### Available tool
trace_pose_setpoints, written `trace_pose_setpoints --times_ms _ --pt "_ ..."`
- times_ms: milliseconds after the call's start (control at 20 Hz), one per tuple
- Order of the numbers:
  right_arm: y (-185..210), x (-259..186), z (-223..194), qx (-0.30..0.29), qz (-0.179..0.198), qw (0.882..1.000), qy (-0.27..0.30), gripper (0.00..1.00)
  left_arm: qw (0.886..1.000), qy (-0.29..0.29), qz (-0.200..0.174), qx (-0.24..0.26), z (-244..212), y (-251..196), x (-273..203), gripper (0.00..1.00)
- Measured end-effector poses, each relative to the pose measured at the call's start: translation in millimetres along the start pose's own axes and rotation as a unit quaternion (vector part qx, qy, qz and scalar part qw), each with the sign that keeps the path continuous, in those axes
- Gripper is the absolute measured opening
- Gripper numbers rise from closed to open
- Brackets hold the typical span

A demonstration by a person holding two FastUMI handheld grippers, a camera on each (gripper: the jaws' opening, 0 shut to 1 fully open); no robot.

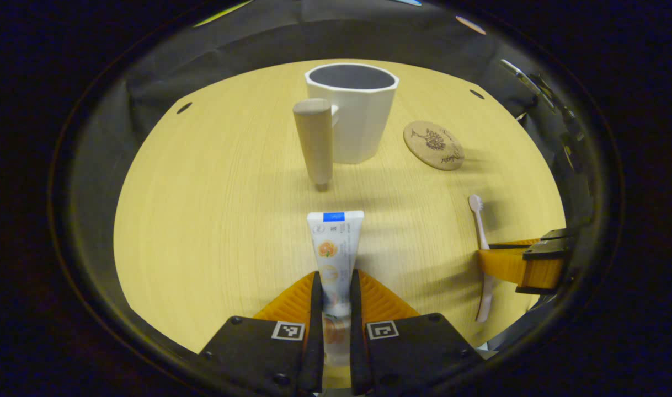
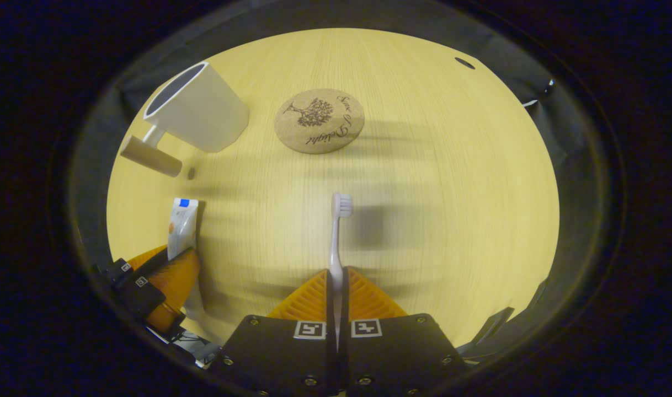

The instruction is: Put the toothbrush and toothpaste on the desktop into the cup, then pick up the cup and place it on the coaster on the desktop.

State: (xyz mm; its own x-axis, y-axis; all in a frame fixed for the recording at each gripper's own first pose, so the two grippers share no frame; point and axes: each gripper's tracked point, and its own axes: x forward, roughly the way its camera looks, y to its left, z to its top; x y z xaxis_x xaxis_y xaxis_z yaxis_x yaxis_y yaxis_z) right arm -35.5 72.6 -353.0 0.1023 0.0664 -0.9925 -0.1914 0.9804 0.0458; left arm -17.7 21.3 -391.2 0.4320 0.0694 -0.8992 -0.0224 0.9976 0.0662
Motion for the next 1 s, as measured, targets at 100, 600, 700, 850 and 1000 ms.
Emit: trace_pose_setpoints --times_ms 100,600,700,850,1000 --pt "-1 -1 1 -0.001 0.002 1.0 -0.002 0.02 1.0 0.0 -0.009 -0.002 1 0 -1 0.26" --pt "-1 0 1 -0.003 0.001 1.0 -0.004 0.02 0.996 -0.061 -0.054 -0.038 40 -14 -69 0.26" --pt "-1 0 1 -0.003 0.002 1.0 -0.006 0.02 0.993 -0.082 -0.068 -0.049 58 -19 -89 0.27" --pt "-1 0 2 -0.004 0.002 1.0 -0.008 0.02 0.988 -0.112 -0.083 -0.059 90 -23 -116 0.26" --pt "-1 0 1 -0.005 0.002 1.0 -0.011 0.02 0.983 -0.147 -0.093 -0.061 129 -23 -131 0.26"
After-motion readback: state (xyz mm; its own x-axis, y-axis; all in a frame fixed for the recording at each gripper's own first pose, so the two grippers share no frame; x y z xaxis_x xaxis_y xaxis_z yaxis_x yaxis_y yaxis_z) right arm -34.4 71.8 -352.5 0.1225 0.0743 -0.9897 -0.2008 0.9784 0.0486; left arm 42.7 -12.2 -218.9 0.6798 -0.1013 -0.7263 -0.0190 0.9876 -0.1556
